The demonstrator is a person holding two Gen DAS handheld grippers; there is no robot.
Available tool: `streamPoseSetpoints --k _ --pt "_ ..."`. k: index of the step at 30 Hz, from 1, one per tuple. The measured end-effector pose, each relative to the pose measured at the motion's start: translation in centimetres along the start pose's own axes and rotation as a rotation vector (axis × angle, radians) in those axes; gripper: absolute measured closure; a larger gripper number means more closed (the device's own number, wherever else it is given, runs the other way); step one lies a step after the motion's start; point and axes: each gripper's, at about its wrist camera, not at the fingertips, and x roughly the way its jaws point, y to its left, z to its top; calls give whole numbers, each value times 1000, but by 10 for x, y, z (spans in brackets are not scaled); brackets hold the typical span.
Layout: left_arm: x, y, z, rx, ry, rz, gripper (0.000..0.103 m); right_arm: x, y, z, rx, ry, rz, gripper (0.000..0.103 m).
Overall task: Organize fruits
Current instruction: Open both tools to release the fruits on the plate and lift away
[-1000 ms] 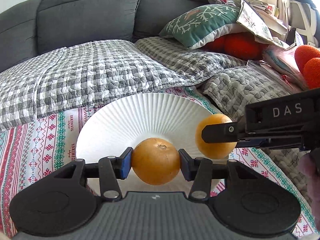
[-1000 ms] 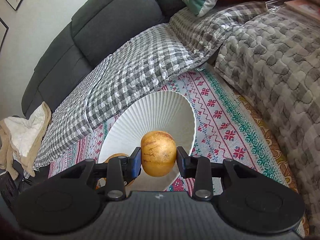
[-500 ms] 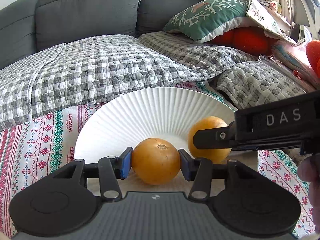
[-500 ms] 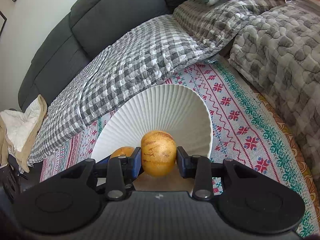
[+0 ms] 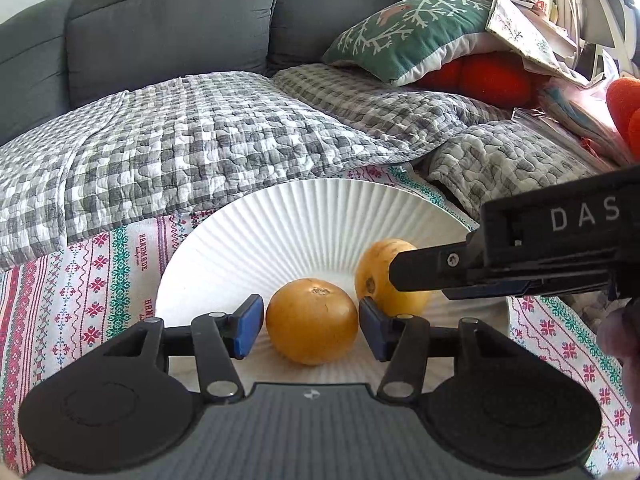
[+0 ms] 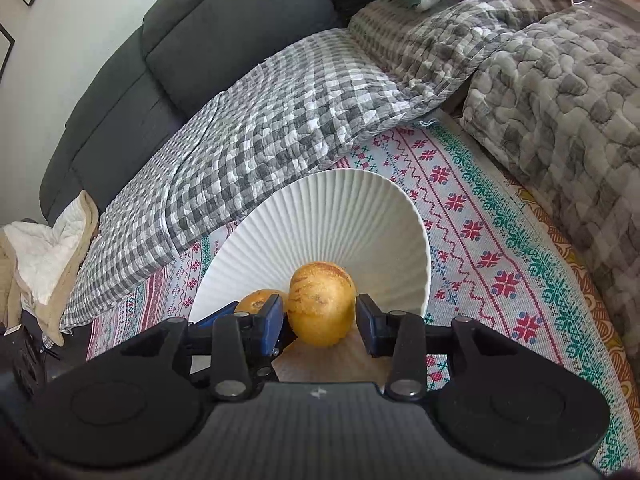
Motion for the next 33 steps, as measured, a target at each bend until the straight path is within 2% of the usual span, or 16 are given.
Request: streamPoseSetpoints --k 1,4,6,10,16,24,33 --pt "-3 0 0 1 -1 -3 45 -3 -1 0 6 -5 3 56" --pt "-14 -2 -2 8 -8 5 36 -13 -2 -1 8 -20 5 46" --pt "-22 -2 -4 4 -7 5 32 -21 -2 -3 3 -27 2 39" --pt "-43 -3 -9 -12 -8 0 22 -37 1 -8 -36 -36 -16 33" --pt "-71 -4 -22 -19 4 -1 13 -62 11 -17 -124 -60 -52 19" --pt "-108 -4 -36 -13 18 17 7 -87 26 -36 -239 -74 -100 7" --pt "-137 1 -58 -9 34 19 7 -102 34 -56 -320 -72 -104 1"
